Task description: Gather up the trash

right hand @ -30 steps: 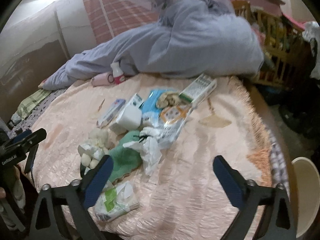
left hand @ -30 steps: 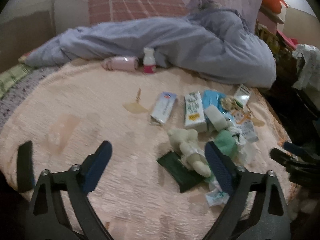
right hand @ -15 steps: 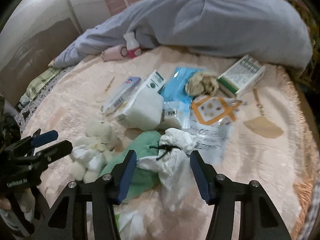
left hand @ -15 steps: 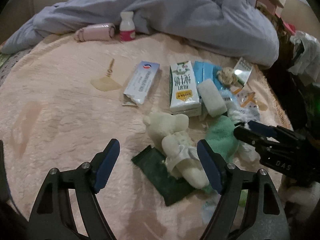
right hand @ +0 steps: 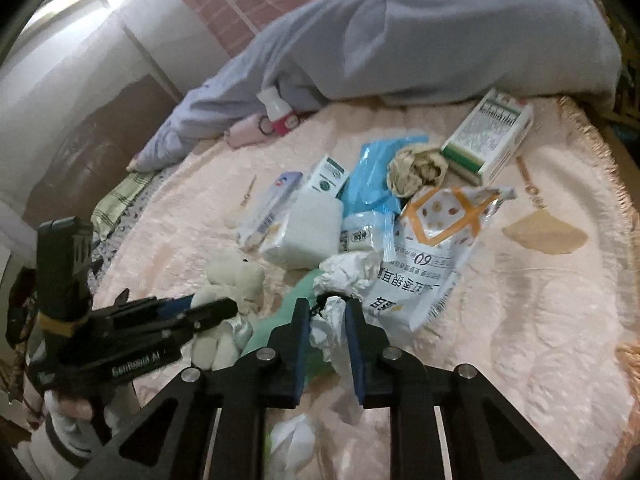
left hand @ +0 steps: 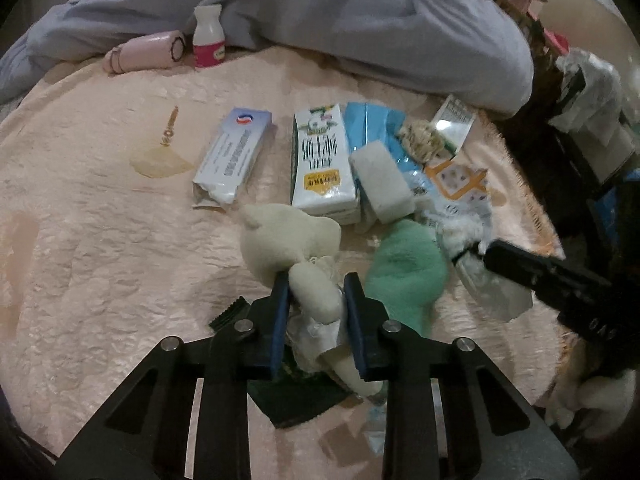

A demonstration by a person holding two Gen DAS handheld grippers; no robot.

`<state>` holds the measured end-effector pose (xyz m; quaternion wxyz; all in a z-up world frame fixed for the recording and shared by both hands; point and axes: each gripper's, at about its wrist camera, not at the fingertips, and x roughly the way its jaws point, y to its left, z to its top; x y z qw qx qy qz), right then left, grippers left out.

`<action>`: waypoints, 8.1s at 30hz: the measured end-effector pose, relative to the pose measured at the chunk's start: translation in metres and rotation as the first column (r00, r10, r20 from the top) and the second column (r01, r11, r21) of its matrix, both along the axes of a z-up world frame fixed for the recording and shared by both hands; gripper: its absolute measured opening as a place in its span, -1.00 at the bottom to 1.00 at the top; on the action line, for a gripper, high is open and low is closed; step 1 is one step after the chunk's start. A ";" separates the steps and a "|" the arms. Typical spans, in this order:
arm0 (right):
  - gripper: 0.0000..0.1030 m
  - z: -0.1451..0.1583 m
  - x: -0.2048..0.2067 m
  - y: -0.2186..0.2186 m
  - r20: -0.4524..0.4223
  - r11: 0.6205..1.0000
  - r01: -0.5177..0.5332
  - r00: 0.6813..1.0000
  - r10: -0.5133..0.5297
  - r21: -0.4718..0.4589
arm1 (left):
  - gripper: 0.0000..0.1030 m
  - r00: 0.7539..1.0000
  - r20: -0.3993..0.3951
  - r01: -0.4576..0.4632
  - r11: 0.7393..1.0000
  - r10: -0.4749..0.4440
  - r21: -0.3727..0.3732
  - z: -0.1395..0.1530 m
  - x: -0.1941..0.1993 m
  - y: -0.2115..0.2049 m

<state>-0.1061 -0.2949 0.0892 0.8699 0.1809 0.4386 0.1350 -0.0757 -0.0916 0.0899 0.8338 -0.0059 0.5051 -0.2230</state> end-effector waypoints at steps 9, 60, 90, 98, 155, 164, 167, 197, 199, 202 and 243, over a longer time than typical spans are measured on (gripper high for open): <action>-0.67 0.009 -0.034 -0.005 0.009 0.997 0.037 0.999 -0.036 -0.073 | -0.53 0.997 0.071 -0.009 0.999 0.012 -0.048 0.046 -0.020 0.013; -0.21 -0.024 -0.274 -0.313 -0.083 0.737 0.650 0.737 -0.671 -0.185 | -0.32 0.764 -0.091 0.607 0.760 -0.638 -0.232 0.035 -0.158 -0.403; 0.03 0.028 -0.177 -0.124 0.006 0.956 0.275 0.961 -0.276 -0.099 | -0.29 0.975 0.187 0.099 0.989 -0.119 0.111 0.065 -0.092 -0.098; 0.09 0.022 -0.138 -0.050 -0.028 1.000 0.020 0.999 -0.020 -0.014 | -0.29 0.987 0.156 -0.052 0.990 0.031 0.134 0.050 -0.071 -0.012; 0.50 -0.002 -0.099 0.033 -0.125 0.965 -0.259 0.960 0.252 -0.041 | -0.80 0.995 0.042 0.091 0.995 -0.089 -0.033 0.023 -0.095 0.005; 0.51 -0.012 -0.083 0.053 -0.158 0.940 -0.322 0.940 0.302 -0.116 | -0.33 0.986 -0.015 0.163 0.981 -0.165 -0.105 0.006 -0.093 -0.009; 0.51 -0.014 -0.088 0.045 -0.171 0.939 -0.316 0.941 0.292 -0.133 | -0.30 0.985 -0.033 0.164 0.979 -0.169 -0.123 -0.003 -0.090 -0.017; 0.63 -0.040 -0.052 0.080 -0.168 0.891 -0.417 0.905 0.390 -0.181 | -0.82 0.996 0.023 0.083 0.989 -0.081 -0.124 0.022 -0.081 0.011; 0.37 -0.039 -0.054 0.077 -0.146 0.900 -0.400 0.914 0.378 -0.173 | -0.82 0.996 0.027 0.084 0.989 -0.081 -0.125 0.025 -0.081 0.009; 0.28 -0.035 -0.062 0.071 -0.126 0.898 -0.390 0.920 0.370 -0.205 | -0.82 0.996 0.030 0.085 0.988 -0.082 -0.129 0.028 -0.082 0.005; 0.30 -0.007 -0.262 -0.287 -0.058 0.825 0.518 0.838 -0.543 -0.226 | -0.82 0.754 0.041 0.651 0.737 -0.656 -0.180 0.056 -0.158 -0.353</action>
